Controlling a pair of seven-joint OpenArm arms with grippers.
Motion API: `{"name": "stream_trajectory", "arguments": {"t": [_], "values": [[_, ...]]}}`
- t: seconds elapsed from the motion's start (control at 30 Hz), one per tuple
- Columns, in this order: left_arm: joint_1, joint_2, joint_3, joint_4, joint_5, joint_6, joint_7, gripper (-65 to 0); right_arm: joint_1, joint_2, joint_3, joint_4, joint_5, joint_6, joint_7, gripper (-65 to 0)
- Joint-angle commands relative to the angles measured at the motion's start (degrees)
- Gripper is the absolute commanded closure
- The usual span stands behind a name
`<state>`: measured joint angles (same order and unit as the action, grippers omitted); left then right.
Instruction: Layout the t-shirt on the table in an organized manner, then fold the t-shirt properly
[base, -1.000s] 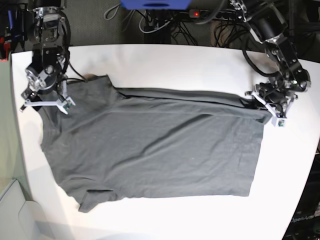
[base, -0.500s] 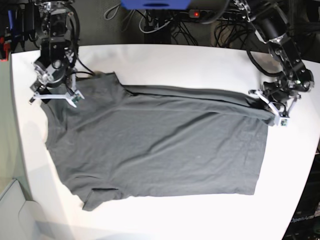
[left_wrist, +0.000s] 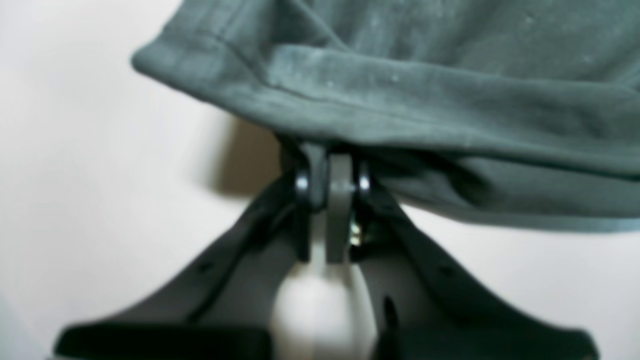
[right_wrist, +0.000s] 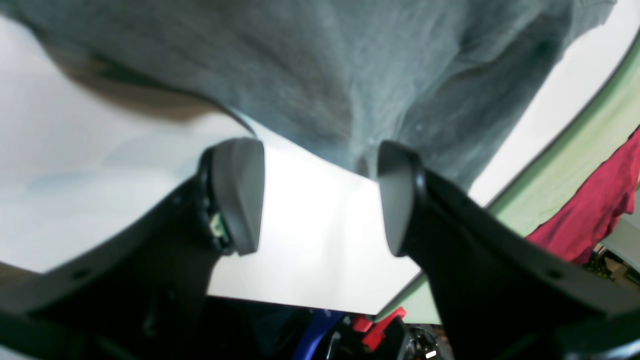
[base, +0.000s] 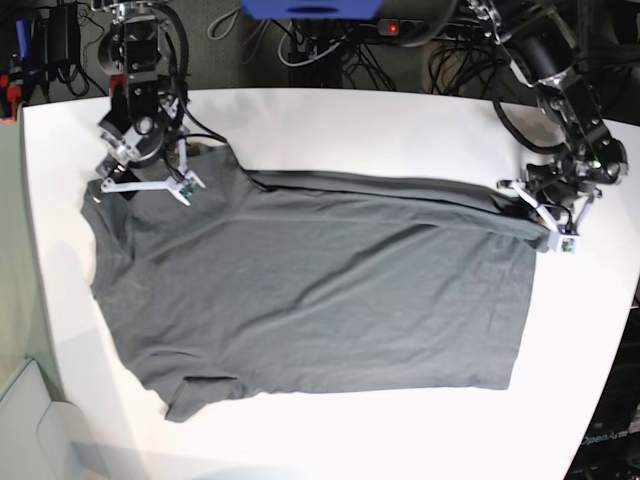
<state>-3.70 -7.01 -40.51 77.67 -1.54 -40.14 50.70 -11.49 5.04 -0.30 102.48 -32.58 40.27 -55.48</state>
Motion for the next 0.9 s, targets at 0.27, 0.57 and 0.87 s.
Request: {"name": "stream_trajectory", "arguments": {"t": [0.27, 0.57, 0.87], "values": [[-0.73, -0.86, 0.03, 0.79, 0.35, 0.14, -0.02, -0.3, 0.89, 0.28, 0.34, -3.44, -0.35, -0.27, 3.92, -36.5], [-0.91, -0.95, 0.03, 0.79, 0.35, 0.14, -0.02, -0.3, 0.63, 0.19, 0.08, -3.88, -0.35, -0.27, 5.86, -26.3], [-1.09, -0.95, 0.20, 0.79, 0.35, 0.14, -0.02, -0.3, 0.36, 0.63, -0.01, -2.12, -0.43, -0.27, 5.86, 0.0]]}}
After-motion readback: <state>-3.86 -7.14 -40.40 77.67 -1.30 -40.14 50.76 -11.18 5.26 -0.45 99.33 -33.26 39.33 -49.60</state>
